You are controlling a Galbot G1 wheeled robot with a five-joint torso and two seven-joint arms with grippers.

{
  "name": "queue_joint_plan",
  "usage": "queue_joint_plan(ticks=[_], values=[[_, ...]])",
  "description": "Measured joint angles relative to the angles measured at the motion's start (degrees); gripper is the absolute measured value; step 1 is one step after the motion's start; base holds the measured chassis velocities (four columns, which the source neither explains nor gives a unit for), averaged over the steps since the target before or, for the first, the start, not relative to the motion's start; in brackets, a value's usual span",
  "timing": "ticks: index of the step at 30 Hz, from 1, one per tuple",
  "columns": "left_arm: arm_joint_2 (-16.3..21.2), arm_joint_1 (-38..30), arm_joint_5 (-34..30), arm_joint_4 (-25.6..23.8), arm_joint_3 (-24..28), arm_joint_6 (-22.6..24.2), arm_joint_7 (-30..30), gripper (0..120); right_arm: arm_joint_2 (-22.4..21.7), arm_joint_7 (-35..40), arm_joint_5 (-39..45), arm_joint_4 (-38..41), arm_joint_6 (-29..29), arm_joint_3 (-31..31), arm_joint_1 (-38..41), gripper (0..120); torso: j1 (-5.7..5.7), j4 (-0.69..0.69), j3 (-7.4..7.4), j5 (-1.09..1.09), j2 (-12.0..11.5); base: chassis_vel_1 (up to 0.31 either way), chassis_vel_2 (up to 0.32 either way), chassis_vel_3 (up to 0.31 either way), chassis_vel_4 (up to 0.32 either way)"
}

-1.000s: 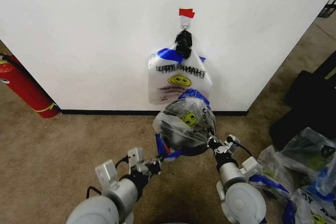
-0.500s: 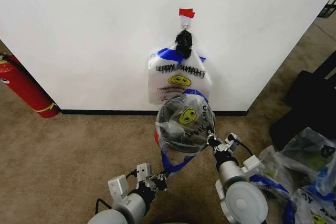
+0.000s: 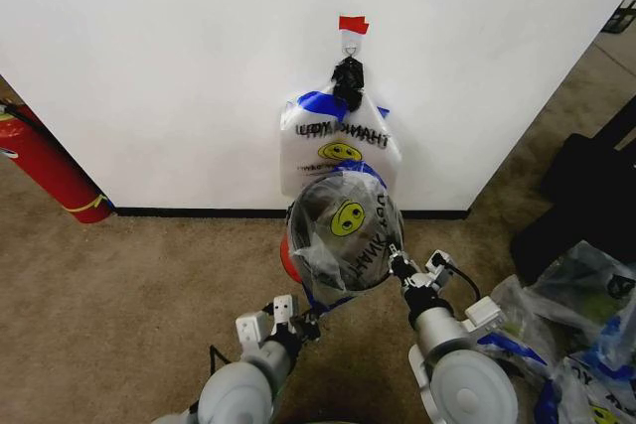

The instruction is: Pick up the garbage bag from the wall and place it over the trash bin.

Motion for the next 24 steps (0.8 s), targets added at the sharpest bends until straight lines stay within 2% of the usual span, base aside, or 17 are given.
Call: queue_joint_plan(ticks=[7, 12, 16, 18, 19, 24], values=[[-2.7, -5.0, -0.8, 6.0, 1.4, 0.0, -0.8, 0, -1.0, 0.0, 0.7, 1.2, -0.3, 0.1, -1.1, 1, 0.0, 0.0, 0.0, 0.0, 0.0, 0.0, 0.0, 0.0, 0.0], [-3.1, -6.4, -1.3, 7.2, 1.7, 0.1, -0.9, 0, -1.6, 0.0, 0.9, 1.4, -0.3, 0.2, -1.3, 1, 0.0, 0.0, 0.0, 0.0, 0.0, 0.0, 0.0, 0.0, 0.0], [-1.9, -5.8, -3.0, 5.0, 0.2, 1.6, -0.9, 0, -1.6, -0.6, 0.8, -0.1, -0.1, 0.6, -1.1, 1, 0.0, 0.0, -0.01, 0.0, 0.0, 0.0, 0.0, 0.0, 0.0], [-0.5, -4.9, -3.1, 3.3, -0.6, 2.5, -0.9, 8, -1.5, -0.6, 0.8, -1.2, 0.1, 0.9, -0.7, 1, 0.0, 0.0, -0.01, -0.01, 0.0, 0.0, 0.0, 0.0, 0.0], [-0.5, -4.9, -3.1, 3.3, -0.6, 2.5, -0.9, 8, -1.5, -0.6, 0.8, -1.2, 0.1, 0.9, -0.7, 1, 0.0, 0.0, -0.01, -0.01, 0.0, 0.0, 0.0, 0.0, 0.0], [4.4, -0.2, -0.2, -1.9, -2.6, 3.8, -0.3, 30, -1.4, -0.6, 0.7, -4.2, 0.7, 1.5, 1.1, 1, 0.0, 0.01, -0.01, 0.0, 0.0, 0.0, 0.0, 0.0, 0.0]])
